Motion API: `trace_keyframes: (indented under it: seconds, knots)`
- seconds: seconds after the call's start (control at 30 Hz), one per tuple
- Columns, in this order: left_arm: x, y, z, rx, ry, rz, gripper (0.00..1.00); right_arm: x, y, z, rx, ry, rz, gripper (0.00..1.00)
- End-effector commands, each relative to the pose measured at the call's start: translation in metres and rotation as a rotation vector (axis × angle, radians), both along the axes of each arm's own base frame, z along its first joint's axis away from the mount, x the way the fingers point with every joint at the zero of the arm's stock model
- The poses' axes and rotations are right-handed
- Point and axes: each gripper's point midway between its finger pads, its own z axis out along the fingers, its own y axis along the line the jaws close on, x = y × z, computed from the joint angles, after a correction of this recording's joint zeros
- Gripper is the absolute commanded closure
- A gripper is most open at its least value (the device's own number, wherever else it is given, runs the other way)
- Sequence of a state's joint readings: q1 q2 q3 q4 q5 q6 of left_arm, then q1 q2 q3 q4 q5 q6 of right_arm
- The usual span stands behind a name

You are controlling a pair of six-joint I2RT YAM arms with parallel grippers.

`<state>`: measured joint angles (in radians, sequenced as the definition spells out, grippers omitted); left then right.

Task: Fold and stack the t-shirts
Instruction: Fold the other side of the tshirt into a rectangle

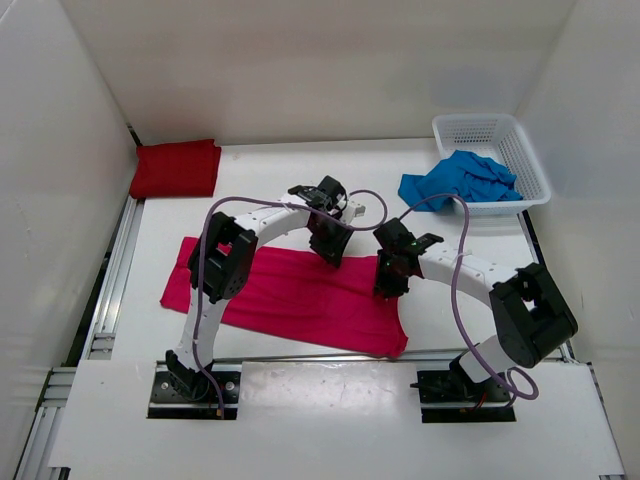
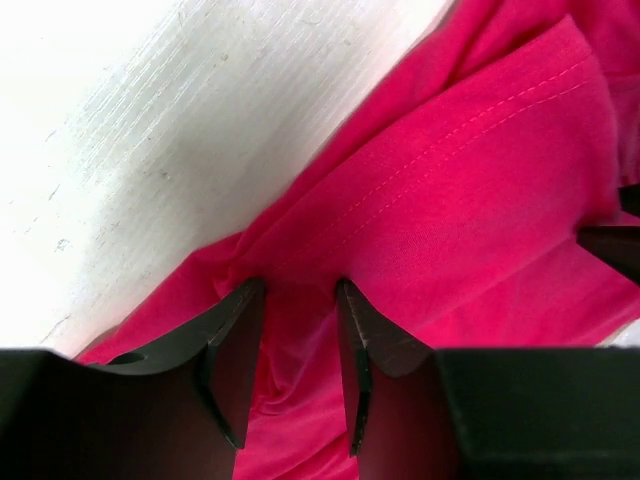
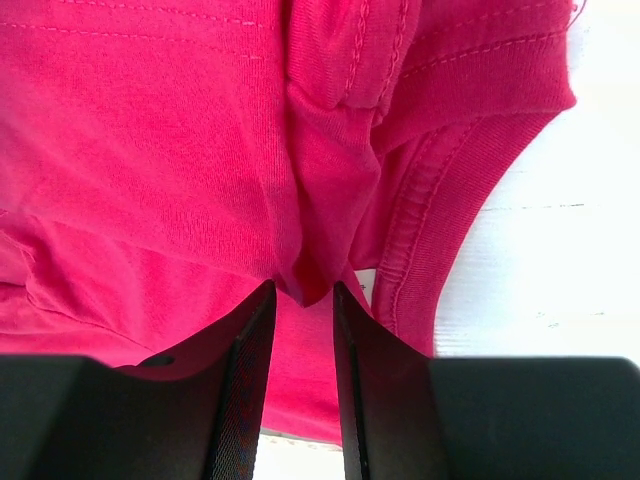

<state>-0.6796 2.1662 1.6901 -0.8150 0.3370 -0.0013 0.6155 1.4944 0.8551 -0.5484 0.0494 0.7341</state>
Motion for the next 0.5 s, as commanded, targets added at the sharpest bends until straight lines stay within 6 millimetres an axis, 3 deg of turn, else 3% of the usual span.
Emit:
trace_keyframes:
  seconds: [0.0, 0.17, 0.3, 0.47]
  knots:
    - [0.004, 0.000, 0.019, -0.029, -0.052, 0.004, 0.54, 0.007, 0.005, 0.000, 0.012, -0.020, -0.008, 0.66]
    - [0.003, 0.005, 0.019, -0.011, -0.062, 0.011, 0.56, 0.004, 0.010, -0.005, 0.030, 0.008, 0.002, 0.66]
    - [0.005, 0.006, 0.023, -0.010, -0.074, 0.015, 0.50, -0.001, 0.006, -0.008, 0.009, 0.032, 0.011, 0.66]
    - [0.003, 0.006, 0.033, -0.033, -0.089, 0.012, 0.49, 0.008, 0.012, -0.003, 0.008, 0.029, 0.019, 0.66]
